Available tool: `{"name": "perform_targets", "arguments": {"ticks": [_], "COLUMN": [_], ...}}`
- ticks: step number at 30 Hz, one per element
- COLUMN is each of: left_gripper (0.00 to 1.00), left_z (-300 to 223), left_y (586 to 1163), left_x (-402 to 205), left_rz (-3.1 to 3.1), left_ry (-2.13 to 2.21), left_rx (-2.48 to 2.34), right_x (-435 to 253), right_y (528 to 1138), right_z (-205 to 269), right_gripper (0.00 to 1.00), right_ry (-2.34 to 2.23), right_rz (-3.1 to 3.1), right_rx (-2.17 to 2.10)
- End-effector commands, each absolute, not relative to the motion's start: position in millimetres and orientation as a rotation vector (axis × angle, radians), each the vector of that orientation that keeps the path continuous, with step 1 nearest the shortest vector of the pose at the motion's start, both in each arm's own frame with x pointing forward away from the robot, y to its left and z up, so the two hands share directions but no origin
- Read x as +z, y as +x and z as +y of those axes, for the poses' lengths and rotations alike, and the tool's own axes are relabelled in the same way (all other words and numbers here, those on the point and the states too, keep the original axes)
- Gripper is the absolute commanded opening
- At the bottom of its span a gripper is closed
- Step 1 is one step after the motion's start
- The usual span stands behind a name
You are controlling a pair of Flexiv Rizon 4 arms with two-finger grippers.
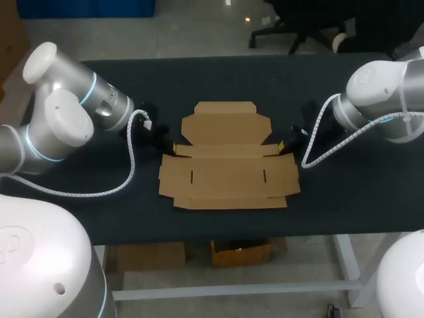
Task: Assemble the packaging by folding the flat box into shape, placing the metal phone stand inside, and closing the box properly
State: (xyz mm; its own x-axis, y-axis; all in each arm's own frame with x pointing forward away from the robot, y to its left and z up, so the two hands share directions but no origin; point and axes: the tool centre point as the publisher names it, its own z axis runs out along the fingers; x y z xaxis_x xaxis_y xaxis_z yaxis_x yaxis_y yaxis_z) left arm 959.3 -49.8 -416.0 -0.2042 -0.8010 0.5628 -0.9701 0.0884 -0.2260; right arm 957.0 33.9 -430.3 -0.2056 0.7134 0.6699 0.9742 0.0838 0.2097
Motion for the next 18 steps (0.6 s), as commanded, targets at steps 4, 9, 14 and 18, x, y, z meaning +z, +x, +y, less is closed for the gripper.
{"name": "perform_targets", "arguments": {"ticks": [4,9,14,18], "left_gripper": [0.0,0.0,0.0,0.0], "left_z": [-51.6,-51.9,-51.9,-51.9], "left_y": [960.9,961.4,961.6,961.6], "left_x": [-418.7,-418.6,-418.4,-418.4], "left_rz": [-2.077,-2.078,-2.08,-2.082], "left_ry": [1.762,1.77,1.776,1.78], "left_rx": [0.811,0.809,0.811,0.81], "right_x": [-430.2,-428.1,-426.7,-425.7], "right_y": [955.5,956.3,955.6,955.6], "right_z": [35.3,37.3,38.5,39.1], "right_gripper": [0.0,0.0,0.0,0.0], "right_ry": [-1.644,-1.639,-1.66,-1.674], "right_rz": [-1.969,-1.966,-1.94,-1.925], "right_rx": [-0.929,-0.943,-0.955,-0.956]}}
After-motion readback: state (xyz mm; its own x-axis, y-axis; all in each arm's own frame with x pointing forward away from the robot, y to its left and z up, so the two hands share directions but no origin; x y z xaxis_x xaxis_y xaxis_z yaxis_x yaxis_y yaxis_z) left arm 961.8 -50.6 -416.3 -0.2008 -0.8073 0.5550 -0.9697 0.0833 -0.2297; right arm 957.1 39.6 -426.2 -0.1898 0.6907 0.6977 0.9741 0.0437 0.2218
